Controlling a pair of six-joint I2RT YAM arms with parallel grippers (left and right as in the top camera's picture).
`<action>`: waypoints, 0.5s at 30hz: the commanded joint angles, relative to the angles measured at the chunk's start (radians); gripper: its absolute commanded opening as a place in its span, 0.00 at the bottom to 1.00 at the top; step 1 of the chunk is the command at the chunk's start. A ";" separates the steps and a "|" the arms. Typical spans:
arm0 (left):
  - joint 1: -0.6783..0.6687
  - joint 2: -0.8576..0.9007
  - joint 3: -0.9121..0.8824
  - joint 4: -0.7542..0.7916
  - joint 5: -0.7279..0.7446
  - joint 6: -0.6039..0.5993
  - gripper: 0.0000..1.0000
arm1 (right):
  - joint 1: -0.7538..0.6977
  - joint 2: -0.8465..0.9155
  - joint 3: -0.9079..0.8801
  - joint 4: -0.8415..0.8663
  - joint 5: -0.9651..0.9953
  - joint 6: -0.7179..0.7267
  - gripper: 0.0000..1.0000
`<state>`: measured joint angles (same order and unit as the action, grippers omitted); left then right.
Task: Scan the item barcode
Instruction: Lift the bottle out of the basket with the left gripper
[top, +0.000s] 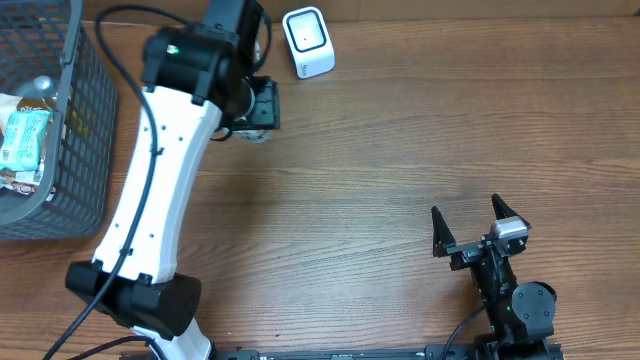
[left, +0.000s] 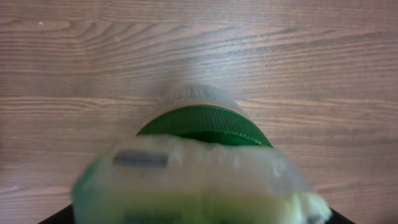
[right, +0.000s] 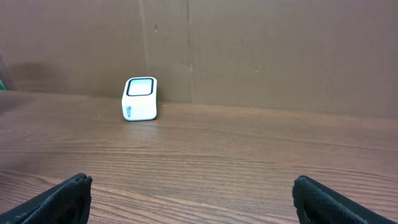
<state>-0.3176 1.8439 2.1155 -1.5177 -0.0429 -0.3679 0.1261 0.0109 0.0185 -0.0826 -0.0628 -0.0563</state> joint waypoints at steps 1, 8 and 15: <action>-0.024 -0.033 -0.121 0.085 -0.019 -0.075 0.43 | -0.004 -0.007 -0.011 0.005 0.009 -0.005 1.00; -0.043 -0.033 -0.402 0.367 -0.021 -0.105 0.43 | -0.004 -0.007 -0.011 0.005 0.009 -0.005 1.00; -0.041 -0.033 -0.510 0.450 -0.177 -0.143 0.44 | -0.004 -0.007 -0.011 0.005 0.009 -0.005 1.00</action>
<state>-0.3538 1.8435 1.6268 -1.0737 -0.1081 -0.4744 0.1257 0.0113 0.0185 -0.0822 -0.0628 -0.0563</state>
